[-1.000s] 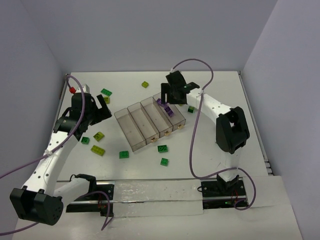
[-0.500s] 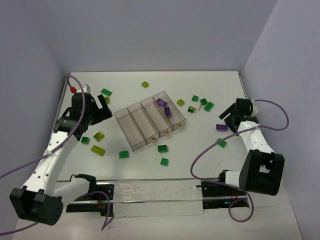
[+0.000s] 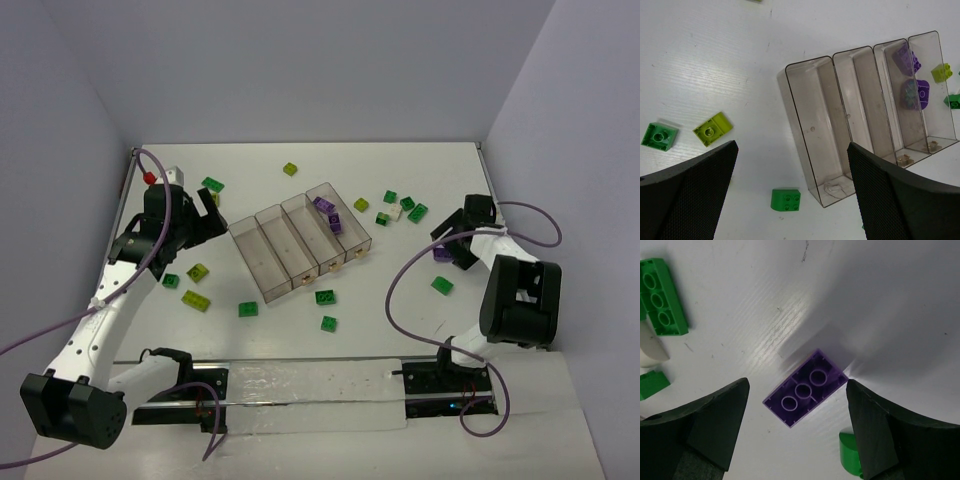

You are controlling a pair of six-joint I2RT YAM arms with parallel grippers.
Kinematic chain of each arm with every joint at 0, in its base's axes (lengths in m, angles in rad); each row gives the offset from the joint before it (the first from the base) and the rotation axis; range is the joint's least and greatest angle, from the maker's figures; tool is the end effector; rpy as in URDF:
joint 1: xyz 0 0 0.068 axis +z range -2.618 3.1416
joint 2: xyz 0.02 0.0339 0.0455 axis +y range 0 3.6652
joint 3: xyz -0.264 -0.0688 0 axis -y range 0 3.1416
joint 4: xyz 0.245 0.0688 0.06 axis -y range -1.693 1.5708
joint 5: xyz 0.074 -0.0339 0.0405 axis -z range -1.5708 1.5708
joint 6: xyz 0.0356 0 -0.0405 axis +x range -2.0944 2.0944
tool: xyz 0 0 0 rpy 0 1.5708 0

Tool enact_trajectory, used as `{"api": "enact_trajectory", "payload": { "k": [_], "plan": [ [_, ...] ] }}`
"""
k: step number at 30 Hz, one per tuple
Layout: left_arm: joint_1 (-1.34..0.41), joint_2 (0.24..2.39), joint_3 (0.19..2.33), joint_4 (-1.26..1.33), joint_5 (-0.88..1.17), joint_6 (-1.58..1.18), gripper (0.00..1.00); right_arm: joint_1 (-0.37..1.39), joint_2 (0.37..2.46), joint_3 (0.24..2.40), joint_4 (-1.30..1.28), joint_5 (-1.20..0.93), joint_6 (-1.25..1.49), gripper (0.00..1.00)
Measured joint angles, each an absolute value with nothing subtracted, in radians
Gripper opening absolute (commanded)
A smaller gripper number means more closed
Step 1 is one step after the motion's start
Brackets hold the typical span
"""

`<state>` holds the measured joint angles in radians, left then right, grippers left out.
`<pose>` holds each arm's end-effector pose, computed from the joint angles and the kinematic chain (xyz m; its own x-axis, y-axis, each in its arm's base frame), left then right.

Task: Sort the legos into containers by color

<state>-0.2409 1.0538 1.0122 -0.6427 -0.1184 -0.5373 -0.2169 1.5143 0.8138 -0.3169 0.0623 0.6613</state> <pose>0.2161 -0.0488 0.3236 -0.6031 -0.3752 -0.7039 -0.1870 0.9244 -0.3324 0.2814 -0.0643 0.1718 -0.5041 0.7388 -0.4473 0.7050 0.6512 0.2810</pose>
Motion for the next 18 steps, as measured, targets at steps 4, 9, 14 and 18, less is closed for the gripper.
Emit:
{"api": "enact_trajectory", "payload": {
  "k": [4,9,14,18],
  "plan": [
    [-0.241,1.054,1.012,-0.643,-0.119,-0.537,0.99,-0.217,1.549,0.816,-0.306,0.049,0.664,0.86],
    [-0.241,1.054,1.012,-0.643,-0.119,-0.537,0.99,-0.216,1.579,0.854,-0.298,0.040,0.660,0.82],
    [-0.241,1.054,1.012,-0.643,-0.119,-0.537,0.99,-0.210,1.595,0.875,-0.290,0.036,0.649,0.78],
    [-0.241,1.054,1.012,-0.644,-0.119,-0.537,0.99,-0.188,1.623,0.896,-0.291,0.034,0.635,0.78]
  ]
}}
